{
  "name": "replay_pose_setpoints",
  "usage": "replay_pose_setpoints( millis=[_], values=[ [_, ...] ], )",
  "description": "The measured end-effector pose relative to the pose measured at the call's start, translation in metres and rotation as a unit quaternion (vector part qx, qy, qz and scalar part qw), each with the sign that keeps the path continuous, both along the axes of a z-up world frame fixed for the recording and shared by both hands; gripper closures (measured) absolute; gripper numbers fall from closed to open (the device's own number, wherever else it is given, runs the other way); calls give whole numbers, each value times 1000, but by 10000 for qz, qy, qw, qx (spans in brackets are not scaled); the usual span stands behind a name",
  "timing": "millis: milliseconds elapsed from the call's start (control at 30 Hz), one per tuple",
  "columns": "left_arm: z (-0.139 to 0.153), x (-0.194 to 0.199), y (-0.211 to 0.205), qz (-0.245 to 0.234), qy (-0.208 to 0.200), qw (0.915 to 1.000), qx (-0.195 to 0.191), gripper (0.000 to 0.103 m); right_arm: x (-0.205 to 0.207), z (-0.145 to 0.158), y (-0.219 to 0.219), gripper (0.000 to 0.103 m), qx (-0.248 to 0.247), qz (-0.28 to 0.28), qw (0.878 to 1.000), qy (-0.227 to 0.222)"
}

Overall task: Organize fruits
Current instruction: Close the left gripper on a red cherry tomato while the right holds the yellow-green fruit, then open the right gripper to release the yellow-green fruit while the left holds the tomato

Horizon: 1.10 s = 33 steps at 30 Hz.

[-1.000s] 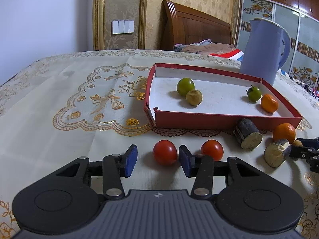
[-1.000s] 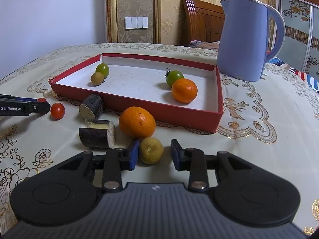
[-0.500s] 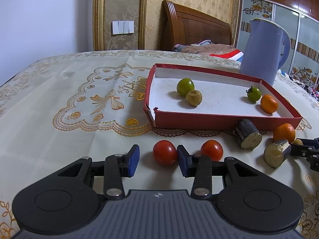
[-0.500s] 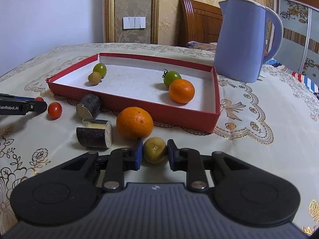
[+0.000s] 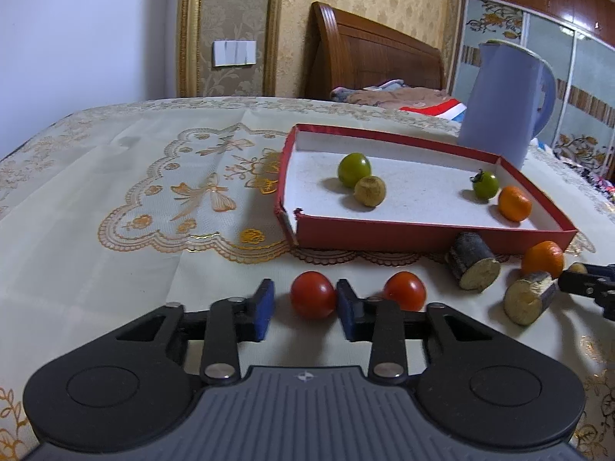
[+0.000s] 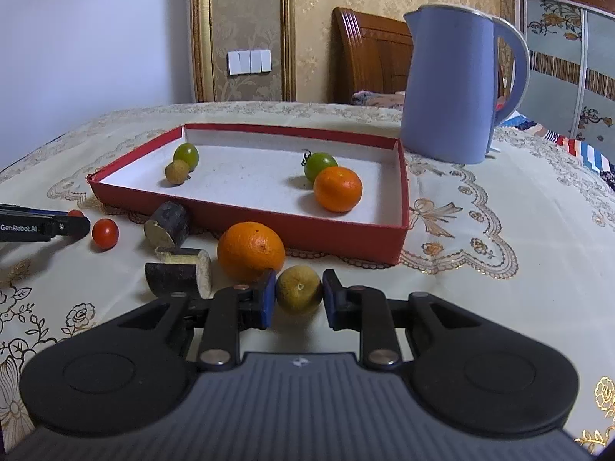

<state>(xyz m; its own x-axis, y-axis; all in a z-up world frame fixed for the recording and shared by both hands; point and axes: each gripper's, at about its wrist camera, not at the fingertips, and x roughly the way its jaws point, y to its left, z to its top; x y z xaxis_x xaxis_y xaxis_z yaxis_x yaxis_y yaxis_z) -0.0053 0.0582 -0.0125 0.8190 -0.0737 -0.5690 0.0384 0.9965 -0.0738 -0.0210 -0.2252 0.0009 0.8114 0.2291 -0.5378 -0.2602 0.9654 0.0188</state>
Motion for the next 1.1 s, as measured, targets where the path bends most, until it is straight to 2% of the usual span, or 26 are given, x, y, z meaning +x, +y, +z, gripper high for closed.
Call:
replay_pose_setpoints(
  millis=[333,567,667,1100],
  values=[
    [0,0,-2,-29,-8,10000,54,72,5,-3,-1,79,37,-40,9998,197],
    [-1,1,-7,-123,10,9998,137,74,6,-3,-2,79,63,-41,9998,203],
    [-1,1,-6,-112,2,9999,85,78,6,-3,-3,79,84,-47,9998,199],
    [0,0,-4,-123,-17,9999,74,78,3,-2,-5,79,122,-144,9998,90]
  ],
)
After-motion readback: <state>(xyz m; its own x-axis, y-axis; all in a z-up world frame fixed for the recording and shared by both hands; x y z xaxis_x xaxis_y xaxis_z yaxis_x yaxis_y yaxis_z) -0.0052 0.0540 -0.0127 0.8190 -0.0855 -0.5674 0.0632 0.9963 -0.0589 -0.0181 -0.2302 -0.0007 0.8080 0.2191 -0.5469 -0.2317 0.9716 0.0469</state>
